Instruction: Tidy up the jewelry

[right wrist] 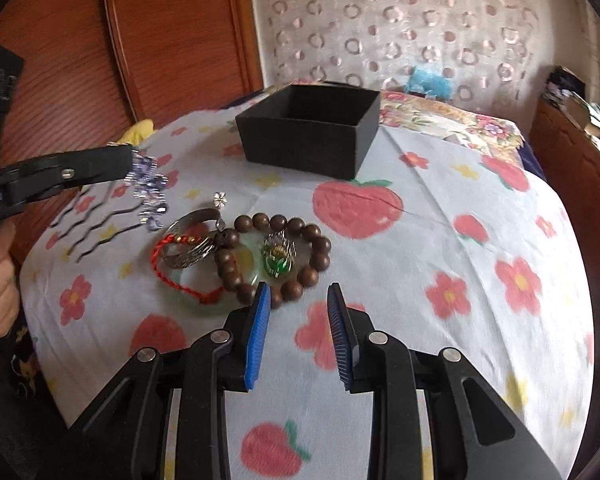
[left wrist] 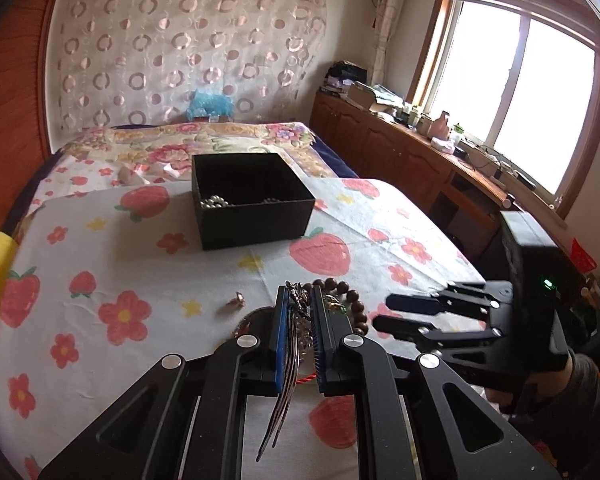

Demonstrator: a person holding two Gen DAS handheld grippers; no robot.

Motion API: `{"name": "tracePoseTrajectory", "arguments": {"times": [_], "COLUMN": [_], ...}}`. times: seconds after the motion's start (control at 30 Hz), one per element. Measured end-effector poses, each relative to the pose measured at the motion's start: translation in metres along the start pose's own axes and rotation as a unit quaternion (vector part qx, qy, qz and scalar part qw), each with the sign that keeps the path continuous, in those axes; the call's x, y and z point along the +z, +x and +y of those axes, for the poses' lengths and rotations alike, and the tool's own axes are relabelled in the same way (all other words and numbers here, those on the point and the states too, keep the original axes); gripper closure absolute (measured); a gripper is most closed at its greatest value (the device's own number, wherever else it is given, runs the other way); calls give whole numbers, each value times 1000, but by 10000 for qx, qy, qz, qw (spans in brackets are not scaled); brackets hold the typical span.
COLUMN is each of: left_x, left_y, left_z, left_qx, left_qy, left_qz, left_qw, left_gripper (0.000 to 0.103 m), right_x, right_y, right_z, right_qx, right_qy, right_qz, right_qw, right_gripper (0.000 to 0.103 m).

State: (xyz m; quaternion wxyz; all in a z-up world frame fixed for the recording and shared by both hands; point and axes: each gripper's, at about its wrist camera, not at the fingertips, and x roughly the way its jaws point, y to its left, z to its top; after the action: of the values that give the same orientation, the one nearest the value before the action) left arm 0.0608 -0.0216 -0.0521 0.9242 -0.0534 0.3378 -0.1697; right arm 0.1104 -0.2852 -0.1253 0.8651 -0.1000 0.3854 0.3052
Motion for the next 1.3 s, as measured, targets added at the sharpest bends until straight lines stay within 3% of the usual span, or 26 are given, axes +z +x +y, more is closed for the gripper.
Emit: {"name": "tracePoseTrajectory", "arguments": {"times": [0.2, 0.33, 0.8, 1.3], "left_x": [1, 1, 10, 44], "left_y": [-3, -4, -5, 12], "left_z": [5, 8, 20, 29], "left_qx": [87, 109, 155, 357], "left_qy": [3, 0, -36, 209], "left_qz": [-84, -104, -136, -149], "left_qw": [9999, 9999, 9998, 9990], "left_gripper": [93, 93, 93, 93], "right_x": [22, 32, 33, 81], "right_y": [17, 26, 47, -28], "right_z": [-7, -9, -9, 6], "right_qx": [-50, -118, -52, -24], "right_qy": [1, -47, -212, -375], "right_qz": [22, 89, 473, -679], "right_qw": [10000, 9999, 9986, 9970], "right_gripper": [72, 81, 88, 88]}}
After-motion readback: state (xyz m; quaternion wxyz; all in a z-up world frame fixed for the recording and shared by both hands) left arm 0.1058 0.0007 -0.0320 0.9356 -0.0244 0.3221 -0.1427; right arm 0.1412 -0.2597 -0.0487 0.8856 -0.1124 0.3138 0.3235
